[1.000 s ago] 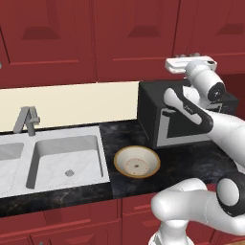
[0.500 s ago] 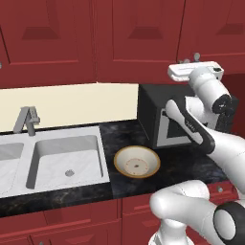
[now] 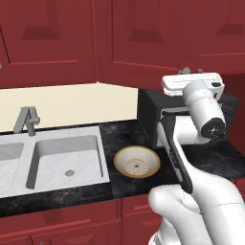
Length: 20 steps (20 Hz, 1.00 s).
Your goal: Open the cabinet. Pick the mango and tangerine from the cabinet and place them into the bowl. Then close the cabinet.
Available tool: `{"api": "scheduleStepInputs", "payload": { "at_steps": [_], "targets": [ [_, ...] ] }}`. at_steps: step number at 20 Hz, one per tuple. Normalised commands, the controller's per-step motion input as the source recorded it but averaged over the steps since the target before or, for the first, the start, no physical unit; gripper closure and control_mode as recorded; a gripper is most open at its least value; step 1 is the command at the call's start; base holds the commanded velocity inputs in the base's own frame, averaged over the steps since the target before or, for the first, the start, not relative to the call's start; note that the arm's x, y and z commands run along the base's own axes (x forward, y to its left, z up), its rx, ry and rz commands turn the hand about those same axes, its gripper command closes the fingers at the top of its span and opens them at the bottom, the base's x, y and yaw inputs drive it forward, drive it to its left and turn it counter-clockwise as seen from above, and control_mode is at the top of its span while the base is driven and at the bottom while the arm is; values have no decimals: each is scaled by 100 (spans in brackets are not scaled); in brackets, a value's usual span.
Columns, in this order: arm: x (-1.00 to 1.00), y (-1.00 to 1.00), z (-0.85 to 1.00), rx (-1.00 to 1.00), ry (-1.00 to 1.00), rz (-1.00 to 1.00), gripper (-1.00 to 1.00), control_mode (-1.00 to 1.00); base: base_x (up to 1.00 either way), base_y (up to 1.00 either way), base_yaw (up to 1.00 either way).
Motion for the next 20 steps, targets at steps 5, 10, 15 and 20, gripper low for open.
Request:
{"api": "scheduleStepInputs", "payload": {
  "at_steps": [5, 10, 15, 20],
  "targets": [
    [-98, 72, 2, 0, 0, -13, 100, -100, 0, 0, 0],
    [-84, 89, 3, 0, 0, -17, 100, -100, 0, 0, 0],
    [-68, 100, 0, -3, 0, -20, 100, -100, 0, 0, 0],
    [-10, 36, 0, -4, 0, -4, -100, -100, 0, 0, 0]
  ]
}}
